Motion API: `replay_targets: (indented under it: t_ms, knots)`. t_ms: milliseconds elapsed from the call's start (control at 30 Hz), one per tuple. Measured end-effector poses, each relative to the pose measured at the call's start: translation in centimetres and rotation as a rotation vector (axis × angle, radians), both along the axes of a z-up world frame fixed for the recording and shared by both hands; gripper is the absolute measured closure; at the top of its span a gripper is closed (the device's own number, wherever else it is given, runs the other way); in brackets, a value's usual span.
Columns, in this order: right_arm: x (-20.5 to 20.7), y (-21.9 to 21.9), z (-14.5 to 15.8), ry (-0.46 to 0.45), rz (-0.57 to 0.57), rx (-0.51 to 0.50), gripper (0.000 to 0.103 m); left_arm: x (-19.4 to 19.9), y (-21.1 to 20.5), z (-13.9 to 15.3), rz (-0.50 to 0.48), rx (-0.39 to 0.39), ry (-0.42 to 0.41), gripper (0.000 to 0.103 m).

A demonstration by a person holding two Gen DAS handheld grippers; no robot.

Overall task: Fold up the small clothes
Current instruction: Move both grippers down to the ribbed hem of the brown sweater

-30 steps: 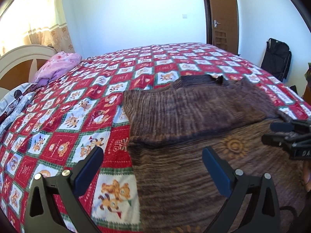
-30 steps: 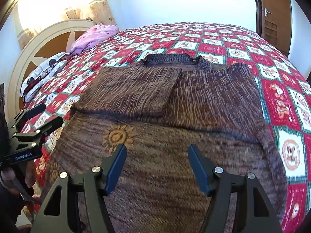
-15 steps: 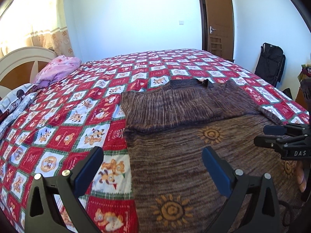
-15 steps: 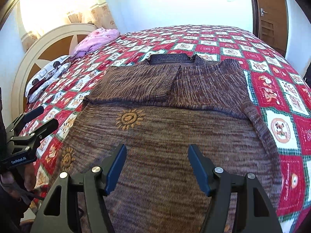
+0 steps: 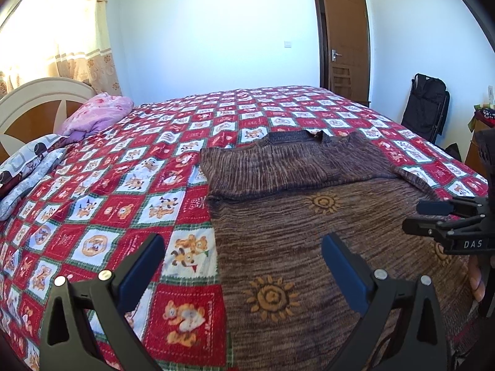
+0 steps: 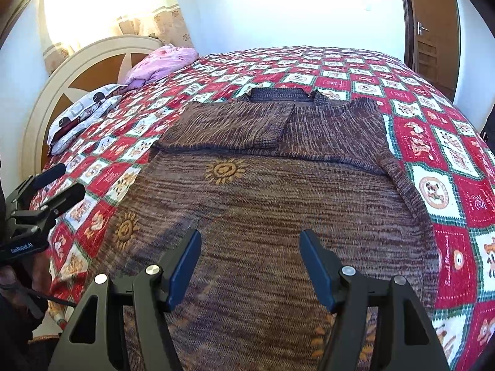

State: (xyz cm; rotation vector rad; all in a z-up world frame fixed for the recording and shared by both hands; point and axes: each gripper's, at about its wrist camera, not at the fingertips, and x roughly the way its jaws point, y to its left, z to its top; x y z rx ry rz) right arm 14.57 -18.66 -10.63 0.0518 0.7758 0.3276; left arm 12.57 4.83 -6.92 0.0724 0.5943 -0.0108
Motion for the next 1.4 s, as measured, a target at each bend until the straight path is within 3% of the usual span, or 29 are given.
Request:
replay_targets:
  t_ms: [300, 533, 1100, 1400]
  knots:
    - [-2.3, -0.2, -0.2, 0.003, 0.008, 0.003, 0.036, -3.2, -0.4, -1.2, -0.034, 0.016, 0.029, 0.000]
    - [-4.0, -0.7, -0.9, 0.015, 0.005, -0.006, 0.036, -5.7, -0.3, -3.7, -0.057, 0.031, 0.126, 0.000]
    - [-9.6, -0.7, -2.1, 0.011, 0.040, -0.011, 0.036, -9.5, 1.3, -6.5, -0.052, -0.116, 0.325, 0.000]
    - [-10.8, -1.9, -2.2, 0.003, 0.006, 0.017, 0.035, -9.7, 1.1, -7.4, -0.101, -0.195, 0.416, 0.015]
